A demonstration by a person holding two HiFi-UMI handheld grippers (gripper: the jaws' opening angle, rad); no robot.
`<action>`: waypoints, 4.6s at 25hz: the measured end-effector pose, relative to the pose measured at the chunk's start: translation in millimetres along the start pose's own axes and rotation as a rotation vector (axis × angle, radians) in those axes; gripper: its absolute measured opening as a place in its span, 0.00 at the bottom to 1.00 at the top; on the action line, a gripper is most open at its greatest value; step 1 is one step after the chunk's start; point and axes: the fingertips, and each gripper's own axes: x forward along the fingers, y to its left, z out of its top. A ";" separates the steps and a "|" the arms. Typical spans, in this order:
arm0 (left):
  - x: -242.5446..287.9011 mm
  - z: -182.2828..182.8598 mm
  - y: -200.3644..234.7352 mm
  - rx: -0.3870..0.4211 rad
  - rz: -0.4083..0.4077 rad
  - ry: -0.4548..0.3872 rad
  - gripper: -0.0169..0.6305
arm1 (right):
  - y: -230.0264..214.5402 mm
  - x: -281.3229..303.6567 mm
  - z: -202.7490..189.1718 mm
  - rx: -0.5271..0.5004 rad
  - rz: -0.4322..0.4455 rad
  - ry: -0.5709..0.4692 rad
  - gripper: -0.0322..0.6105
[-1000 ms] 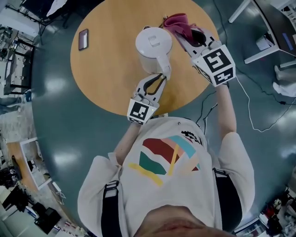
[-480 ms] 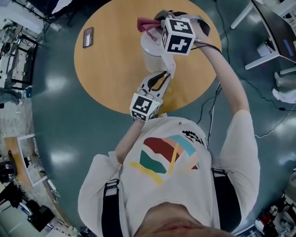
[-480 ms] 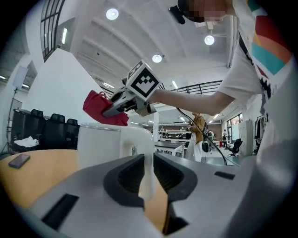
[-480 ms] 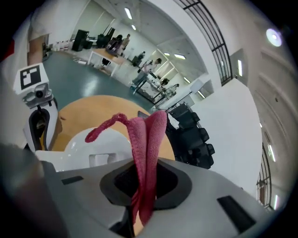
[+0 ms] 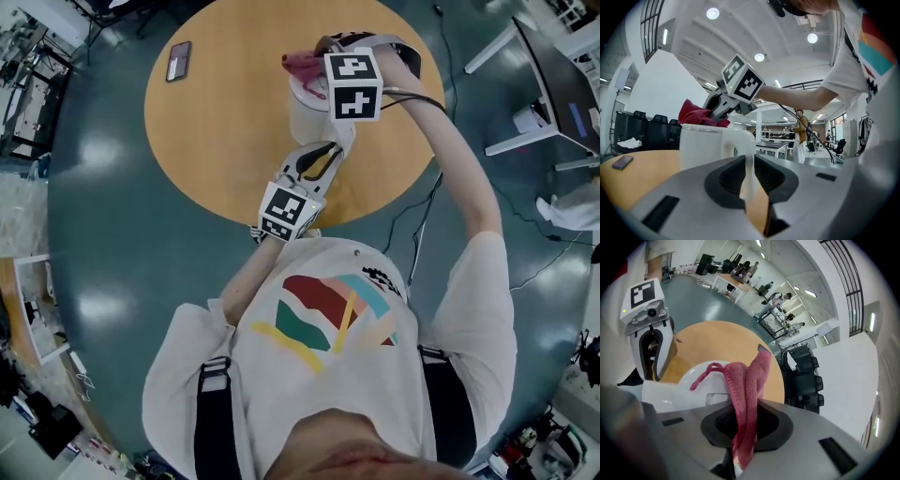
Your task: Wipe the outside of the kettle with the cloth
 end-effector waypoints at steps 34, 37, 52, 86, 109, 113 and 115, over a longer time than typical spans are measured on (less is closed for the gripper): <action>-2.3 15.7 -4.2 -0.026 -0.024 -0.045 0.18 | 116.8 -106.9 13.1 0.051 0.278 -0.098 0.11; -3.1 10.2 -0.3 -0.015 -0.014 -0.047 0.19 | 126.6 -105.4 15.2 0.075 0.263 -0.123 0.11; -56.3 -28.9 58.6 -0.035 0.211 -0.010 0.19 | 220.9 -17.5 6.3 0.255 0.112 -0.221 0.11; -45.6 -53.1 65.7 -0.156 0.185 0.052 0.18 | 229.5 10.5 5.6 0.529 0.042 -0.351 0.11; -27.2 -49.7 66.7 -0.121 0.111 0.044 0.18 | 149.8 10.8 -68.5 0.889 0.167 -0.627 0.11; -26.5 -54.8 65.6 -0.122 0.114 0.051 0.18 | 145.8 7.1 -46.1 0.851 0.208 -0.689 0.11; -27.4 -55.5 66.8 -0.127 0.121 0.053 0.18 | 142.6 5.4 -37.7 0.809 0.210 -0.691 0.11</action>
